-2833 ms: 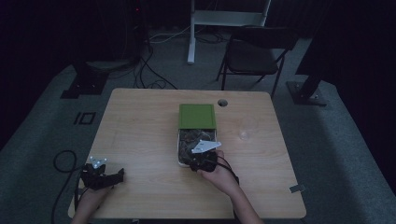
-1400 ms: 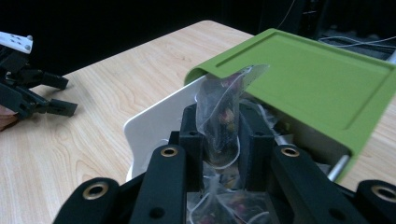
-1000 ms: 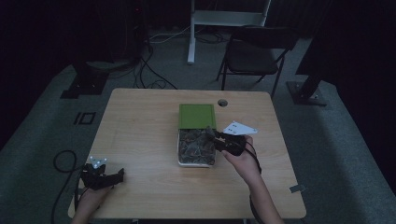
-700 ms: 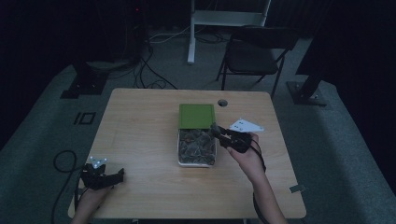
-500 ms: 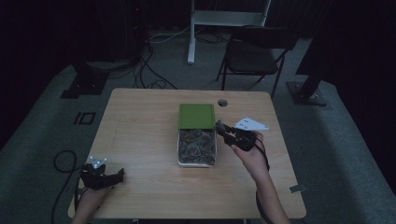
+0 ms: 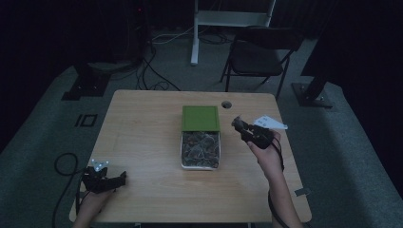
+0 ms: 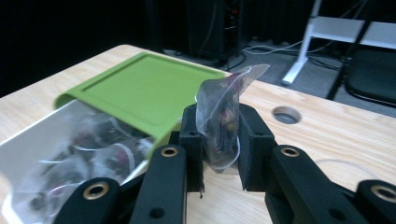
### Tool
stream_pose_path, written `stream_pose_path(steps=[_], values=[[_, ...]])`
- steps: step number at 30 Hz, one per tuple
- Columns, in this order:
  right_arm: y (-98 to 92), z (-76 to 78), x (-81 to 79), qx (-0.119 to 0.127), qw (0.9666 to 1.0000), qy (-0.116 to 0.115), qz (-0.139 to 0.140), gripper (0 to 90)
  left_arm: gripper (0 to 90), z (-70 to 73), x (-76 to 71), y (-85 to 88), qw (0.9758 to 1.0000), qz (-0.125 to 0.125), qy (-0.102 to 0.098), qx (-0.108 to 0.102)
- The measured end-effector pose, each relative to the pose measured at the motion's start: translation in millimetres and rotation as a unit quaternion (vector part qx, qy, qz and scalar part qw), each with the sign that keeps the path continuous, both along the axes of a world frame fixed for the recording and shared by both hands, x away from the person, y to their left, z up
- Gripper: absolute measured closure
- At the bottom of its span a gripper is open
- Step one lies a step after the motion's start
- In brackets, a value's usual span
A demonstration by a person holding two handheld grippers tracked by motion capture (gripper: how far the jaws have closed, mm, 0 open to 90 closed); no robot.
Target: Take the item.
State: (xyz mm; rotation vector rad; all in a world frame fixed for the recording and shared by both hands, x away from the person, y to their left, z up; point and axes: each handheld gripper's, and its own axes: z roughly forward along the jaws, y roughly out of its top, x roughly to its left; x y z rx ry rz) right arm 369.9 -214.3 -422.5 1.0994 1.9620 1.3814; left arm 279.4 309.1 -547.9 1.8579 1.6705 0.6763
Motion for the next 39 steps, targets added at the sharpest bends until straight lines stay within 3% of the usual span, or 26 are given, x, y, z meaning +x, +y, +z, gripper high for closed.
stream_pose_path(steps=[21, 39], values=[[-54.0, -11.2, 15.8, -0.015, 0.9965, 0.013, -0.081, 74.9, 0.5, 0.0, 0.0, 0.1, 1.0000, 0.000, 0.000, 0.000], [-56.0, -29.6, 31.9, -0.032, 0.9943, 0.043, -0.091, 74.8, 0.5, 0.0, 0.0, 0.1, 1.0000, 0.000, 0.000, 0.000]])
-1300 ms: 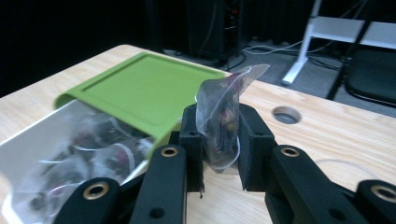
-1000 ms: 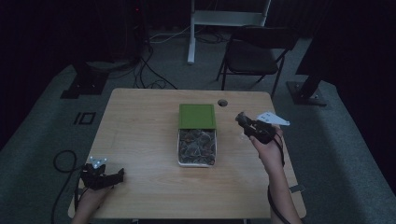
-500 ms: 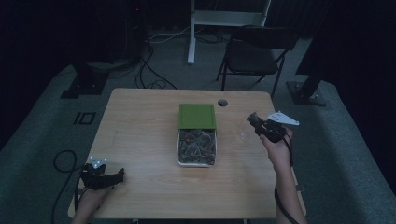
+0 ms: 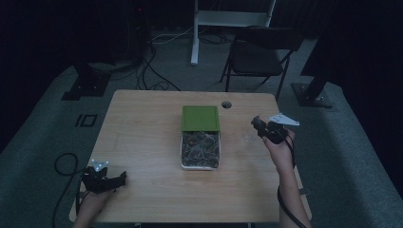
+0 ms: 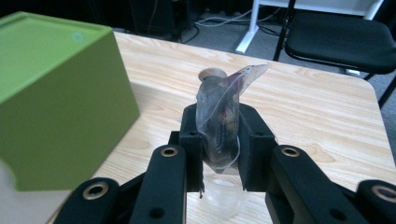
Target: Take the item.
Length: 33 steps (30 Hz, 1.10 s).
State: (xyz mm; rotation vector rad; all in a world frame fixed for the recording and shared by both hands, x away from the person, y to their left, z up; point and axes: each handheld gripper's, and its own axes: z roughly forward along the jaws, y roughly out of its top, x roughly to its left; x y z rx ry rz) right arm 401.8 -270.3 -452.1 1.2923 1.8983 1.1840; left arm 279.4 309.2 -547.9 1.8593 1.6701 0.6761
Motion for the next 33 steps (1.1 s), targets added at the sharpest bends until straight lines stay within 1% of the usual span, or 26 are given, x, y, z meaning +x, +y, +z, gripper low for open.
stream_pose_path(steps=[2, 9, 12, 16, 17, 18, 19, 22, 26, 30, 33], values=[[0.1, -3.4, 1.0, -0.005, 1.0000, 0.004, -0.002, 74.7, 0.5, 0.0, 0.0, 0.0, 1.0000, 0.000, 0.000, 0.000], [-0.5, -12.4, 6.9, -0.003, 0.9998, 0.016, -0.009, 74.4, 0.5, 0.0, 0.0, 0.0, 1.0000, 0.000, 0.000, 0.000], [-0.5, -12.9, 8.3, -0.003, 0.9997, 0.018, -0.013, 73.2, 0.5, 0.0, 0.0, 0.0, 1.0000, 0.000, 0.000, 0.000], [1.1, -11.2, 9.5, -0.006, 0.9998, 0.015, -0.009, 67.9, 0.5, 0.0, 0.0, 0.0, 1.0000, 0.000, 0.000, 0.000], [1.1, -11.2, 9.5, -0.006, 0.9998, 0.015, -0.009, 67.9, 0.5, 0.0, 0.0, 0.0, 1.0000, 0.000, 0.000, 0.000], [1.2, -10.9, 10.0, -0.009, 0.9998, 0.014, -0.010, 66.1, 0.5, 0.0, 0.0, 0.0, 1.0000, 0.000, 0.000, 0.000], [1.6, -9.9, 10.7, -0.011, 0.9998, 0.012, -0.013, 60.8, 0.5, 0.0, 0.0, 0.0, 1.0000, 0.000, 0.000, 0.000], [1.1, -8.8, 11.4, -0.016, 0.9998, 0.008, -0.012, 53.0, 0.5, 0.0, 0.0, 0.0, 1.0000, 0.000, 0.000, 0.000], [0.2, -6.6, 9.5, -0.003, 0.9999, 0.010, -0.012, 42.6, 0.5, 0.0, 0.0, 0.0, 1.0000, 0.000, 0.000, 0.000], [1.2, -4.7, 5.5, 0.001, 0.9999, 0.009, -0.006, 34.8, 0.5, 0.0, 0.0, 0.0, 1.0000, 0.000, 0.000, 0.000], [2.6, -4.8, 1.9, 0.012, 0.9999, 0.009, -0.004, 24.2, 0.5, 0.0, 0.0, 0.0, 1.0000, 0.000, 0.000, 0.000]])
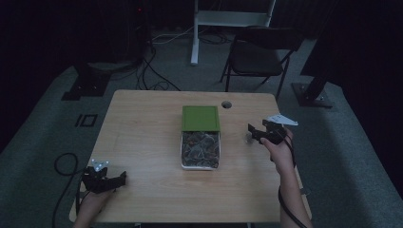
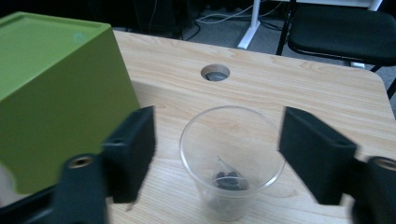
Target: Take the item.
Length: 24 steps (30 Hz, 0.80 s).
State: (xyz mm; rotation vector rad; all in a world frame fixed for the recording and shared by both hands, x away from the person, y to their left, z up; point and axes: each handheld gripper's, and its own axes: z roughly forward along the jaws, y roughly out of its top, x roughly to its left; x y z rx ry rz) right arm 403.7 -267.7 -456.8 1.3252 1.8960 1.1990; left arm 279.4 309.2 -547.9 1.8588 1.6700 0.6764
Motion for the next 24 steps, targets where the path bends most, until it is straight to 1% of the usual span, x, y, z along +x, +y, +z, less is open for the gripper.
stream_pose_path(steps=[2, 6, 10, 14, 24], values=[[0.8, -0.3, -2.6, -0.005, 1.0000, 0.000, 0.001, 18.9, 0.5, 0.0, 0.0, 0.0, 1.0000, 0.000, 0.000, 0.000], [0.2, 0.0, -8.4, -0.004, 1.0000, 0.000, 0.001, 13.7, 0.5, 0.0, 0.0, 0.0, 1.0000, 0.000, 0.000, 0.000], [0.2, -2.1, -14.2, -0.012, 0.9999, 0.002, 0.005, 13.5, 0.5, 0.0, 0.0, 0.1, 1.0000, 0.000, 0.000, 0.000], [-1.7, -4.0, -18.9, -0.008, 1.0000, 0.001, -0.004, 12.6, 0.5, 0.0, 0.0, 0.0, 1.0000, 0.000, 0.000, 0.000], [-5.6, -14.3, -33.3, -0.006, 0.9999, 0.008, 0.000, 12.4, 0.5, 0.0, 0.0, 0.0, 1.0000, 0.000, 0.000, 0.000]])
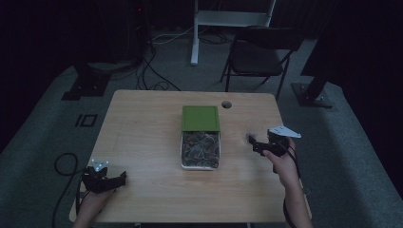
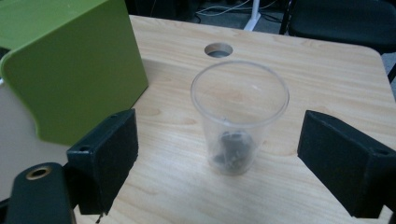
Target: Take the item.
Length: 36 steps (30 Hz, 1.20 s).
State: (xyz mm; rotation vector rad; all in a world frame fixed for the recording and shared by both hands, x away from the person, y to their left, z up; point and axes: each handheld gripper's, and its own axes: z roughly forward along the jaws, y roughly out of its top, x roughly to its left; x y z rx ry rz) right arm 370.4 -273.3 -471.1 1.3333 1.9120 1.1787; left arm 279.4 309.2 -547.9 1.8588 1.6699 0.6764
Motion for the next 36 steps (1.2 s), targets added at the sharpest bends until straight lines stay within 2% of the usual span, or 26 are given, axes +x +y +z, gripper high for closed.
stream_pose_path(steps=[10, 22, 26, 30, 36], values=[[-3.1, -12.6, -14.4, 0.007, 0.9999, 0.008, 0.003, 12.4, 0.5, 0.0, 0.0, 0.0, 1.0000, 0.000, 0.000, 0.000], [-11.2, -35.6, -31.0, -0.005, 0.9996, 0.025, 0.011, 13.4, 0.5, 0.0, 0.0, 0.1, 1.0000, 0.000, 0.000, 0.000], [-13.2, -41.4, -34.9, -0.009, 0.9996, 0.023, 0.013, 13.4, 0.5, -0.1, 0.0, 0.0, 1.0000, 0.000, -0.001, 0.000], [-15.6, -50.4, -41.3, -0.012, 0.9991, 0.037, 0.018, 13.4, 0.5, -0.1, 0.0, 0.0, 1.0000, 0.000, -0.001, 0.000], [-19.1, -58.4, -48.5, -0.010, 0.9985, 0.047, 0.029, 13.4, 0.5, 0.0, 0.0, 0.1, 1.0000, 0.000, 0.000, 0.001]])
